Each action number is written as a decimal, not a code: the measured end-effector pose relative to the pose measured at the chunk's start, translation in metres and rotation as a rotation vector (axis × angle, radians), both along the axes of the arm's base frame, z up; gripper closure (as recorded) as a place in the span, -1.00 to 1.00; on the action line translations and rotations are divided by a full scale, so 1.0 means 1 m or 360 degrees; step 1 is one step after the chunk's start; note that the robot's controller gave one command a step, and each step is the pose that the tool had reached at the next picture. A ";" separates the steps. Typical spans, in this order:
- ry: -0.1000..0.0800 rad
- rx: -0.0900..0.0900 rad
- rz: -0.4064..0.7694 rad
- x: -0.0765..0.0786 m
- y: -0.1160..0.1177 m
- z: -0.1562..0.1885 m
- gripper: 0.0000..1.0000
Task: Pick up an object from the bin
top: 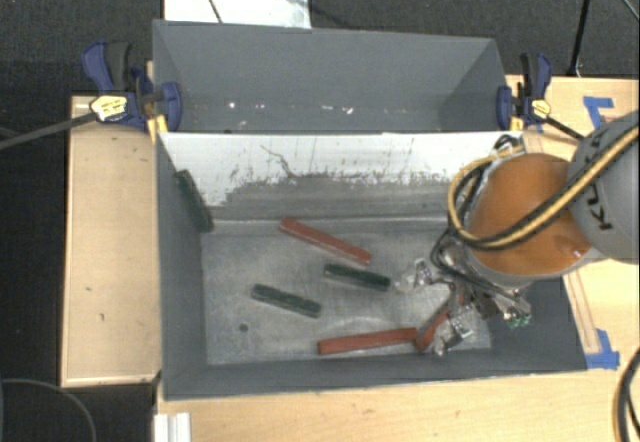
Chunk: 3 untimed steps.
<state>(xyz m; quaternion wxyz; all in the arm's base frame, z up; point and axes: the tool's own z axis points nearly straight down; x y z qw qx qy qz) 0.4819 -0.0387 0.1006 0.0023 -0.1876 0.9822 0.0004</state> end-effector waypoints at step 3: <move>-0.0020 0.0000 0.0269 0.000 -0.025 -0.026 1.00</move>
Offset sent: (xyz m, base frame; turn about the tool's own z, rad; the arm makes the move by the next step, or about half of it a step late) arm -0.0042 -0.0273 -0.0306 -0.1680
